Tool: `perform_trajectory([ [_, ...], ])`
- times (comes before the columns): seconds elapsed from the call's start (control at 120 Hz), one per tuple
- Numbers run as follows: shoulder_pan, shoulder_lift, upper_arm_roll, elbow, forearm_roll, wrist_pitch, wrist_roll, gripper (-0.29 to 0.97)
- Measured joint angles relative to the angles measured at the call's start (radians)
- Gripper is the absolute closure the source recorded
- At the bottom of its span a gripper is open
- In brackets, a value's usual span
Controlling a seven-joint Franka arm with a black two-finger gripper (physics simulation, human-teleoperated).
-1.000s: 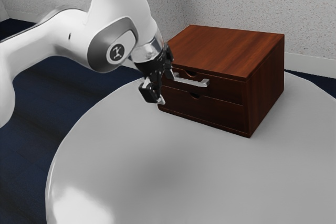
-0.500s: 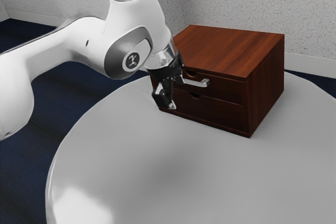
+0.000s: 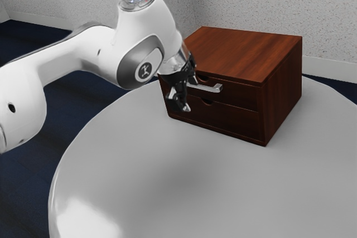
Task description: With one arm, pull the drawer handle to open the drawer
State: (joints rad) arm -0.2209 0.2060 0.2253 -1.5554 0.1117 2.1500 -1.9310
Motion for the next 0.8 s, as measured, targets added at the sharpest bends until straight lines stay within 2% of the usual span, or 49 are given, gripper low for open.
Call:
perform_trajectory([
  [0.8, 0.026, 0.049, 0.002, 0.01, -0.001, 0.126, 0.096, 0.13],
])
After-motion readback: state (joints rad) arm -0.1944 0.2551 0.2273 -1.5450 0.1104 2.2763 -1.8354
